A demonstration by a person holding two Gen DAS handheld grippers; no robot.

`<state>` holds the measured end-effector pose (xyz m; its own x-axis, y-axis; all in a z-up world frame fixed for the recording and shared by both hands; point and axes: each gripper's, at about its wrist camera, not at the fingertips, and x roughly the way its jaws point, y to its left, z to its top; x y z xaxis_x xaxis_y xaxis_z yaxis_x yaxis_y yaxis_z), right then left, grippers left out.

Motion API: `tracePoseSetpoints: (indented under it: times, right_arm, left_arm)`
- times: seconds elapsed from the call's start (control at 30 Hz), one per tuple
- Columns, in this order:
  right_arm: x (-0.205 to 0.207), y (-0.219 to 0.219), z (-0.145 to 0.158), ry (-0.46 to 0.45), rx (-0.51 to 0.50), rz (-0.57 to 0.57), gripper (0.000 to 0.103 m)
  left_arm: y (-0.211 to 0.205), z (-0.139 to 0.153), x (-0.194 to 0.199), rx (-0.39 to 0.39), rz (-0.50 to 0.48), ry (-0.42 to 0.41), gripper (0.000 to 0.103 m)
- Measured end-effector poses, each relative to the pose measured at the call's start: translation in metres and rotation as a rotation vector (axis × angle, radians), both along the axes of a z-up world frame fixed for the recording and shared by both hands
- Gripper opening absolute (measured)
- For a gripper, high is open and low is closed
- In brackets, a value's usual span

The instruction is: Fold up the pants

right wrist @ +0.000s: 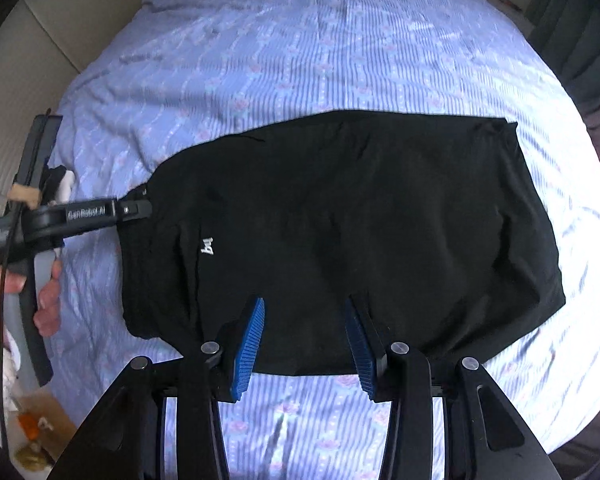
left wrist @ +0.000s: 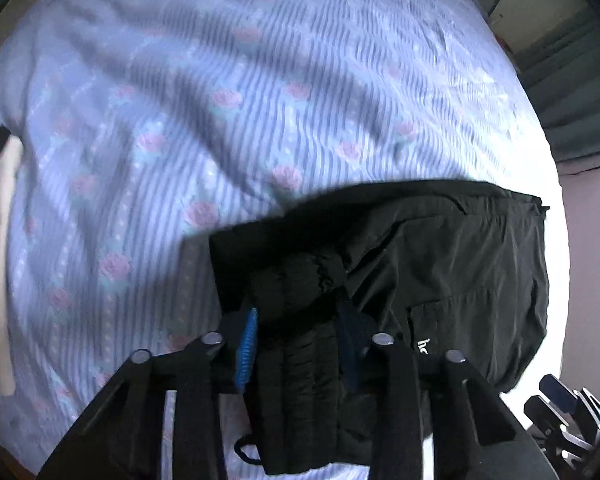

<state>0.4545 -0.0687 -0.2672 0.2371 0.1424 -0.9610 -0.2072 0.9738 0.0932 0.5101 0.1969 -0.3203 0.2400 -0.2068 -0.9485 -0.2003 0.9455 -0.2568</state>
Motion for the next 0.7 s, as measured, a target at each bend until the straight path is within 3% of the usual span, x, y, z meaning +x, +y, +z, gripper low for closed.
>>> tracePoseSetpoints:
  times: [0.07, 0.13, 0.23, 0.5, 0.57, 0.63, 0.7]
  right_arm:
    - [0.001, -0.003, -0.001, 0.012, 0.009, -0.007, 0.043]
    - [0.003, -0.006, -0.001, 0.011, 0.014, -0.014, 0.043]
    - [0.008, -0.009, 0.001, 0.0, 0.022, -0.028, 0.043]
    - [0.018, -0.013, 0.006, -0.036, -0.001, -0.042, 0.043]
    - [0.019, -0.018, 0.007, -0.052, -0.015, -0.063, 0.043]
    - [0.021, -0.024, 0.007, -0.053, -0.02, -0.082, 0.043]
    - [0.021, -0.032, 0.007, -0.061, -0.028, -0.098, 0.043]
  left_arm:
    - [0.003, 0.011, 0.0, -0.006, 0.015, -0.039, 0.009]
    - [0.011, 0.02, -0.001, -0.039, 0.066, -0.066, 0.009]
    - [0.015, 0.024, 0.006, -0.018, 0.079, -0.092, 0.009]
    - [0.019, 0.001, 0.01, 0.059, 0.092, -0.029, 0.011]
    - [0.021, -0.003, 0.012, 0.08, 0.115, -0.011, 0.023]
    - [0.016, -0.001, 0.014, 0.196, 0.132, 0.019, 0.038]
    - [0.008, 0.013, 0.011, 0.282, 0.114, -0.012, 0.053]
